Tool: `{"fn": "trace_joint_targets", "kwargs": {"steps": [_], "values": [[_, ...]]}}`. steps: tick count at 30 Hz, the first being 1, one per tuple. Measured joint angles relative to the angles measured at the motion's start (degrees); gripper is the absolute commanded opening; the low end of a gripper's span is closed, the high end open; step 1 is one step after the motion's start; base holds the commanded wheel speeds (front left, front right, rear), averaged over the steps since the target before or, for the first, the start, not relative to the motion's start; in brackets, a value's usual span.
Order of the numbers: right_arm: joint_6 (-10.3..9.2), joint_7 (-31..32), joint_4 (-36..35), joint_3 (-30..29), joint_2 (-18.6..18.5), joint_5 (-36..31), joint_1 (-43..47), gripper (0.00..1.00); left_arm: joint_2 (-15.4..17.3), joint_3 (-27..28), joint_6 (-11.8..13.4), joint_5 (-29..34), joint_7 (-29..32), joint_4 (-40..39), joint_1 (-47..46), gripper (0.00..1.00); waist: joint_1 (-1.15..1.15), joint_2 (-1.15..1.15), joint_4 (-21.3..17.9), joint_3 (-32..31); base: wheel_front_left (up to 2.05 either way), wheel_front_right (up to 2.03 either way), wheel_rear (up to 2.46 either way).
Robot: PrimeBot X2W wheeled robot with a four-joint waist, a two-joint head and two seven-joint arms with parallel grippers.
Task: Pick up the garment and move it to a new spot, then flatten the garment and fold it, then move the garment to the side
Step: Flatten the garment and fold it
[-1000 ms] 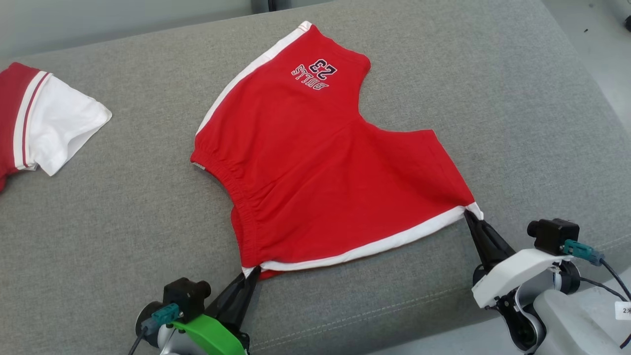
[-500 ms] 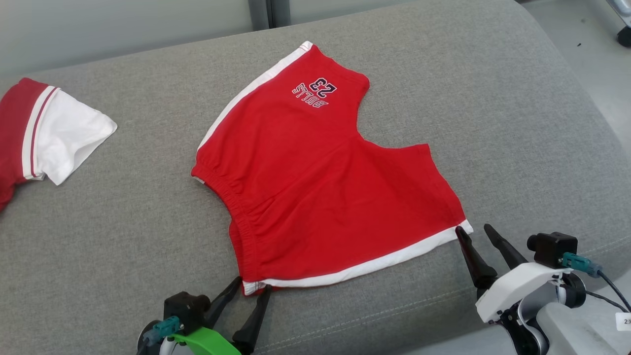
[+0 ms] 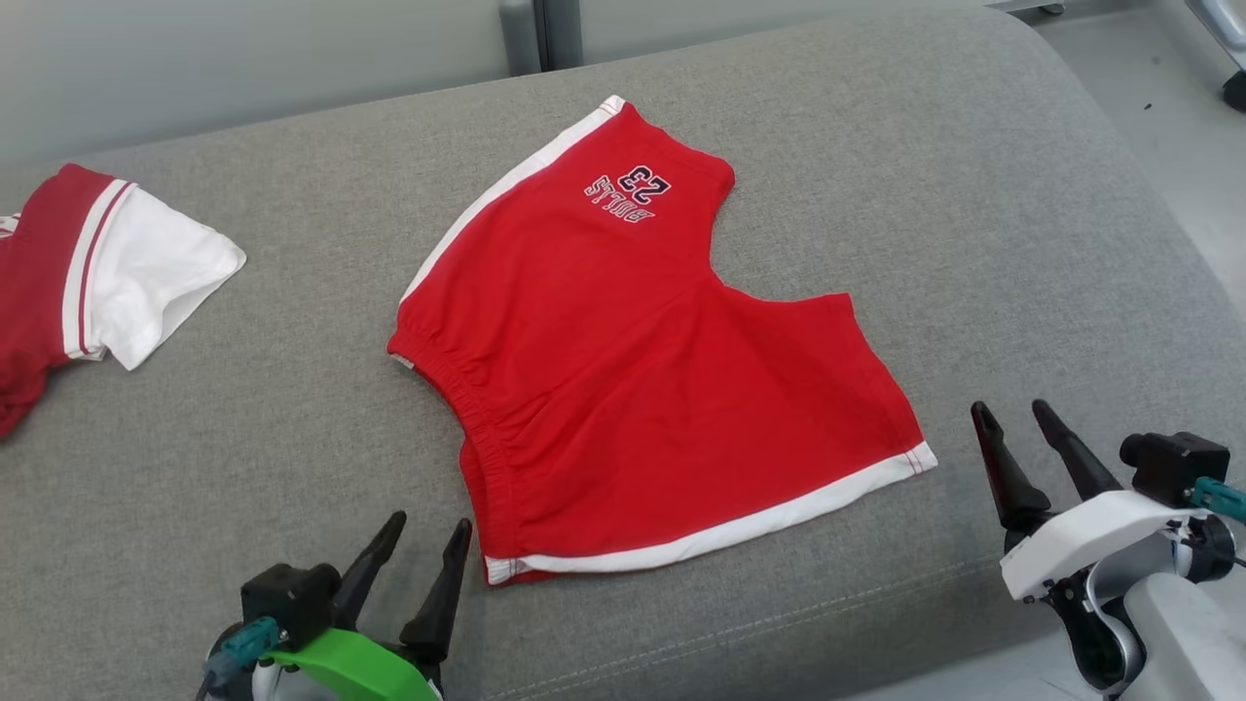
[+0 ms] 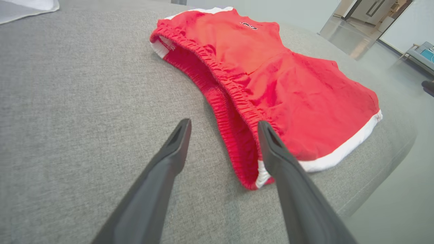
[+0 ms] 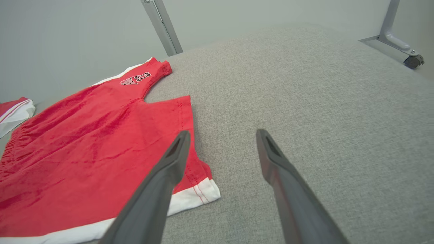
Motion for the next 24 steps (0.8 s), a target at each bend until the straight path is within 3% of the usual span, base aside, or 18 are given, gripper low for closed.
{"fn": "trace_joint_targets", "kwargs": {"steps": [12,24], "values": [[-0.01,0.0,-6.1,-1.7,-0.1,-5.3,-0.4,1.0,-2.9,5.6,2.3,3.2,0.0,-6.8,-0.2,1.0,0.0,0.0,0.6,-2.7,0.0,0.0,0.0],[-1.13,0.0,-11.4,-3.4,2.0,-9.1,-0.9,1.0,-5.0,9.5,6.7,8.4,-0.2,-10.4,-0.2,1.0,0.0,0.0,0.8,-5.3,0.0,0.0,0.0]]}}
